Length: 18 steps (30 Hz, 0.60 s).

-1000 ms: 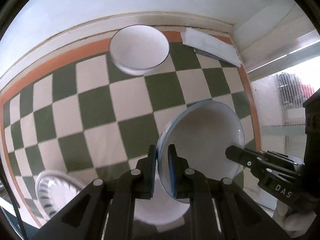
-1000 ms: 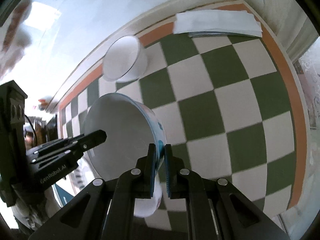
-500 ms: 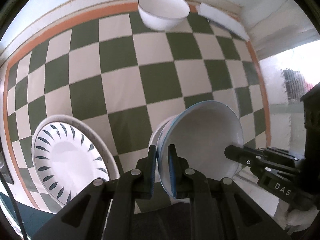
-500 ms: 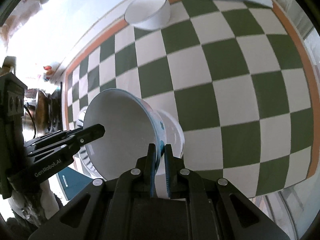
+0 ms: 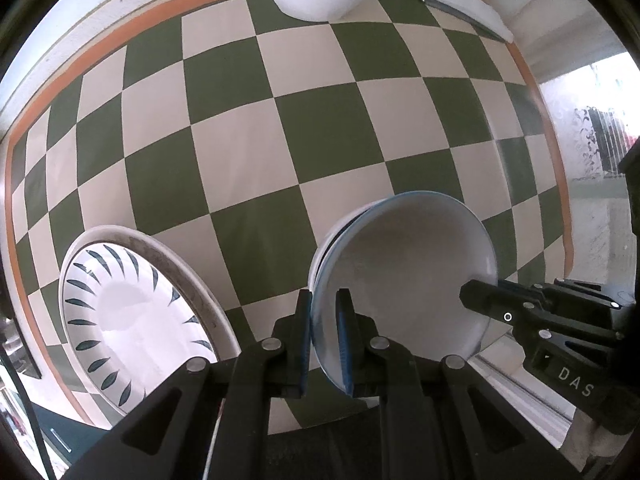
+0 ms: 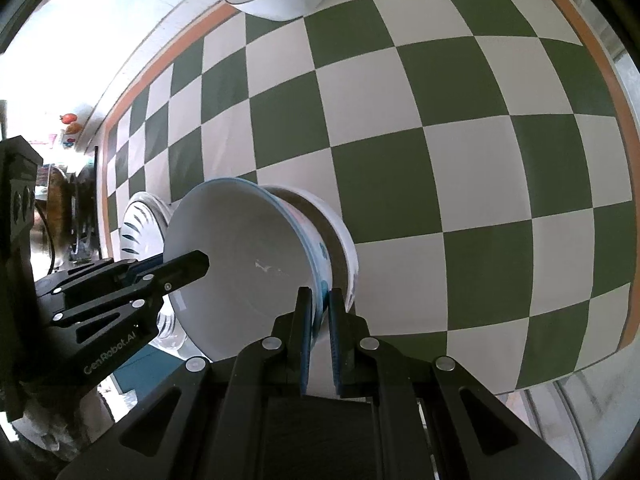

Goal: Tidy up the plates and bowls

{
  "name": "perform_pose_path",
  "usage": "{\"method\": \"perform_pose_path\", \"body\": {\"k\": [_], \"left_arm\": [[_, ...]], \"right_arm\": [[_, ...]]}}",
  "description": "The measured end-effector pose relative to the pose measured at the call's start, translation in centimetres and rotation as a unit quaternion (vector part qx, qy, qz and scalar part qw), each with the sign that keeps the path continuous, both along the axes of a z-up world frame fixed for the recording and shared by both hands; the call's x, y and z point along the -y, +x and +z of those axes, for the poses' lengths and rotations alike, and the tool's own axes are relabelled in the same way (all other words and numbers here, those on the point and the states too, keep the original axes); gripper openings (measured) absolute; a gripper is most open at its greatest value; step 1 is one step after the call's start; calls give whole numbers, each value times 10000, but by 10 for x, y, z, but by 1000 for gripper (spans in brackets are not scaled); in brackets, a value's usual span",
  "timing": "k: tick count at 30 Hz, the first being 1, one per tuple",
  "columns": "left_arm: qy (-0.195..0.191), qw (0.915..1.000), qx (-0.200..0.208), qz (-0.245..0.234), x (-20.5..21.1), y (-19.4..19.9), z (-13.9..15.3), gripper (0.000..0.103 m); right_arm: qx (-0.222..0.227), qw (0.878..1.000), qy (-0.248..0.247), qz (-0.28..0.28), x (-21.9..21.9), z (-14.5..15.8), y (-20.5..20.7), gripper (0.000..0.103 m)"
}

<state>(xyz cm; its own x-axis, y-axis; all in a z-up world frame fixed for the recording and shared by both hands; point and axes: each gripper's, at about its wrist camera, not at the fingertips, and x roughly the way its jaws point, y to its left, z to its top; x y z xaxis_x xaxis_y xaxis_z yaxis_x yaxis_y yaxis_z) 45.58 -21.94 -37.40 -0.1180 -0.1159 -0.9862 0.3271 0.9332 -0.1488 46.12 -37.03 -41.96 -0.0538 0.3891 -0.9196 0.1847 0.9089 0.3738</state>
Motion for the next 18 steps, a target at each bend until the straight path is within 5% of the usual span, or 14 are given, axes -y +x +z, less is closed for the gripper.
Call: {"method": "perform_pose_path", "body": {"k": [12,18], "left_arm": [[-33,9998,-183,24,-3,5,-7,10],[-232,9991,154,328,-16,32,34,15]], "right_arm": [[-254,9997,23,-40,5,-7,6,13],[-62,9997,215,-33,22,26,21,13]]}}
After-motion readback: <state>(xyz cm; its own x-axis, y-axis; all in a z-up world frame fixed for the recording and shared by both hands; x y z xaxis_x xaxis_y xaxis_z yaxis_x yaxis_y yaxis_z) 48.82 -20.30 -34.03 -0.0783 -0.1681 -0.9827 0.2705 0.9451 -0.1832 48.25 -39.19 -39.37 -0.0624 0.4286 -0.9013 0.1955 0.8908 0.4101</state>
